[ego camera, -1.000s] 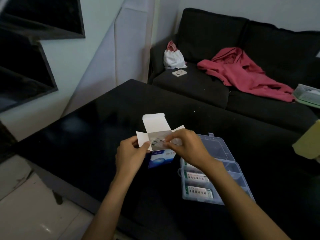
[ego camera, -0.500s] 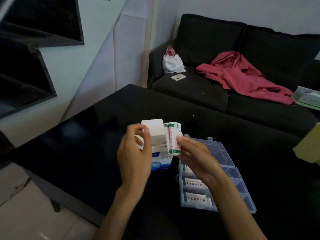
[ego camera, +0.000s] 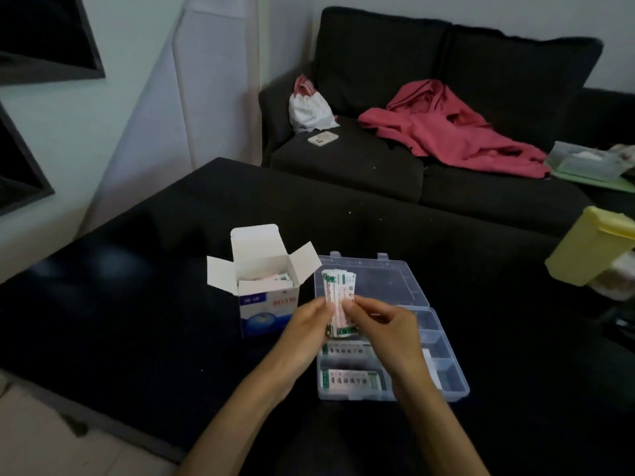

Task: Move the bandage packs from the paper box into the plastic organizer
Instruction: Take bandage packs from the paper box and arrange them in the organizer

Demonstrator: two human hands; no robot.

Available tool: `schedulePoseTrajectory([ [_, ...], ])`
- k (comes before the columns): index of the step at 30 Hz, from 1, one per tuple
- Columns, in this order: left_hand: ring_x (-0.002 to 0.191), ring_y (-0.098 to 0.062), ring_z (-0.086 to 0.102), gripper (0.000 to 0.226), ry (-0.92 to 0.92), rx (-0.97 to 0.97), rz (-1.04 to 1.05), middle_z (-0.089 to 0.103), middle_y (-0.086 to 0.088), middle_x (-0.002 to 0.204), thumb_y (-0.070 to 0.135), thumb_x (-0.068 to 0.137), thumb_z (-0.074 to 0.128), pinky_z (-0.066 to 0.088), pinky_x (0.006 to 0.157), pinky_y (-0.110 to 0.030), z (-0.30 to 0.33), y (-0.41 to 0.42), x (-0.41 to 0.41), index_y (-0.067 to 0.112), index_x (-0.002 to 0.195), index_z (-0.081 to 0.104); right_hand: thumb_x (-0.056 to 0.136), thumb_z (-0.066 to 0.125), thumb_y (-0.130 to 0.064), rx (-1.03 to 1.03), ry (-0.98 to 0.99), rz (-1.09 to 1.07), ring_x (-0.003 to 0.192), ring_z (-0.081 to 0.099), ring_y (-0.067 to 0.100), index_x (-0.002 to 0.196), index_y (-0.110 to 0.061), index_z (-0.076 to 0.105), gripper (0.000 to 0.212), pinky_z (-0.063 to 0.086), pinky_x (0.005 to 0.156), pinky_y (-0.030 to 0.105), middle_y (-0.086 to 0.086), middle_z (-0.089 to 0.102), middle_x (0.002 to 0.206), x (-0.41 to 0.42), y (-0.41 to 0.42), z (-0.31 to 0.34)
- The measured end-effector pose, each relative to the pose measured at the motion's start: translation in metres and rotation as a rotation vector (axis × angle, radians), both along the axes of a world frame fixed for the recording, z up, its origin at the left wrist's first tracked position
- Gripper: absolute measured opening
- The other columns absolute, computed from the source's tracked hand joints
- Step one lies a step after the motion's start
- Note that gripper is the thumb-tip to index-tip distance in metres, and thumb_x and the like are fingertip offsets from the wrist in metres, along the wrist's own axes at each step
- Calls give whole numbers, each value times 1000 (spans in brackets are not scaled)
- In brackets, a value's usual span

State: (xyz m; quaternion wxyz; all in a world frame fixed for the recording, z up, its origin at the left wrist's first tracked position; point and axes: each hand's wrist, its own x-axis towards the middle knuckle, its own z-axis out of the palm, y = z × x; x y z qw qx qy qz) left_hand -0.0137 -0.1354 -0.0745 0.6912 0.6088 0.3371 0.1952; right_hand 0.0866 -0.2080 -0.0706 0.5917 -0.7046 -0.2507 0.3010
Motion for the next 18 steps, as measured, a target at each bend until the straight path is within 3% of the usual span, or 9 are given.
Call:
schedulePoseTrajectory([
  [3, 99, -9, 65, 26, -33, 28, 23, 68, -1, 108, 17, 101, 39, 53, 85, -25, 2, -4, 4, 23, 120, 57, 83, 69, -20, -15, -251, -65, 74, 67, 2, 100, -24, 70, 17, 52, 60, 13, -6, 69, 90, 0, 1, -5],
  [6, 93, -6, 66, 24, -65, 14, 71, 69, 2, 104, 14, 99, 44, 55, 75, -19, 1, -6, 6, 23, 118, 57, 82, 71, -21, -25, -313, -60, 73, 66, 1, 103, -22, 70, 21, 53, 62, 14, -8, 70, 86, 1, 1, -7],
  [9, 93, -7, 68, 27, -59, 67, 129, 69, 3, 106, 14, 96, 51, 56, 75, -21, -5, -8, 8, 21, 122, 57, 79, 74, -25, -59, -264, -49, 74, 67, 4, 103, -18, 71, 25, 56, 67, 20, -7, 71, 83, 6, 1, -8],
  [13, 88, -6, 70, 30, -68, 102, 200, 71, 2, 104, 13, 91, 59, 57, 72, -22, -9, -7, 7, 19, 120, 59, 82, 71, -19, -36, -56, -25, 76, 69, 7, 99, -15, 71, 18, 52, 61, 15, -2, 72, 87, 11, 1, -7],
  [18, 83, -5, 70, 23, -75, -1, 180, 72, 1, 99, 12, 96, 51, 57, 68, -19, -7, -5, 6, 17, 117, 61, 84, 69, -14, -7, 214, -2, 76, 70, 11, 94, -12, 69, 10, 53, 61, 18, 3, 73, 85, 15, 1, -9],
])
